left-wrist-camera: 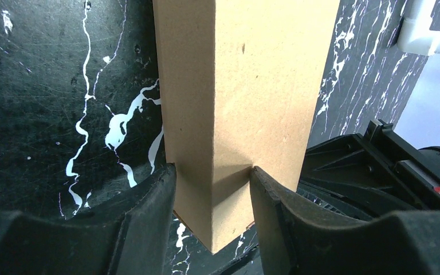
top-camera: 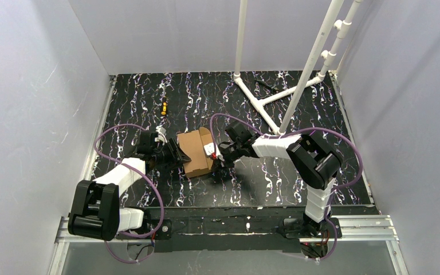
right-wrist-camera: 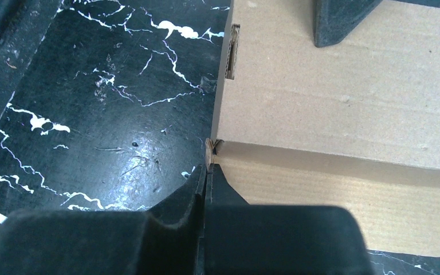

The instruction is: Fold the paper box

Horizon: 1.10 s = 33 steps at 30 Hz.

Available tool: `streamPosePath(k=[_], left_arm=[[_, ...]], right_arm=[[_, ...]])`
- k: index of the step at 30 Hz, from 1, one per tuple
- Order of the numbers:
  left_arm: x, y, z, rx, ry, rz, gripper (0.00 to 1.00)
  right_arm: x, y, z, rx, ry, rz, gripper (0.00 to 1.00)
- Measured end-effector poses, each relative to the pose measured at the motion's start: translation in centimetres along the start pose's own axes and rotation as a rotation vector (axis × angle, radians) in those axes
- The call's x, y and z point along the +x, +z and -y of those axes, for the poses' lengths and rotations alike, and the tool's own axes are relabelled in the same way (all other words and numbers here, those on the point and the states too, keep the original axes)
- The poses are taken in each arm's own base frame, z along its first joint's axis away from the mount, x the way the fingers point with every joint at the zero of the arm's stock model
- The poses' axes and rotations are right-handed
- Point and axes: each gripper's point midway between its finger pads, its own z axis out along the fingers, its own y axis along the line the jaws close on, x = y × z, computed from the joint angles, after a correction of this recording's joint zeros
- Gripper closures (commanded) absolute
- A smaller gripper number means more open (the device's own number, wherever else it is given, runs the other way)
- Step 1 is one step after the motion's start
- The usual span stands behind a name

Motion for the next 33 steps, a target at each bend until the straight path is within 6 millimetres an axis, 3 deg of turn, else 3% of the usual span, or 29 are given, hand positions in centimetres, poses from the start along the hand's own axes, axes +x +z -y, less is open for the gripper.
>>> streamPosePath(k=[33], left_arm=[[-0.13,0.34,0.16,0.013,-0.009,-0.017,0.53]], right_arm=[[0.39,0.02,0.0,-0.046,0.153,0.103,0.99]])
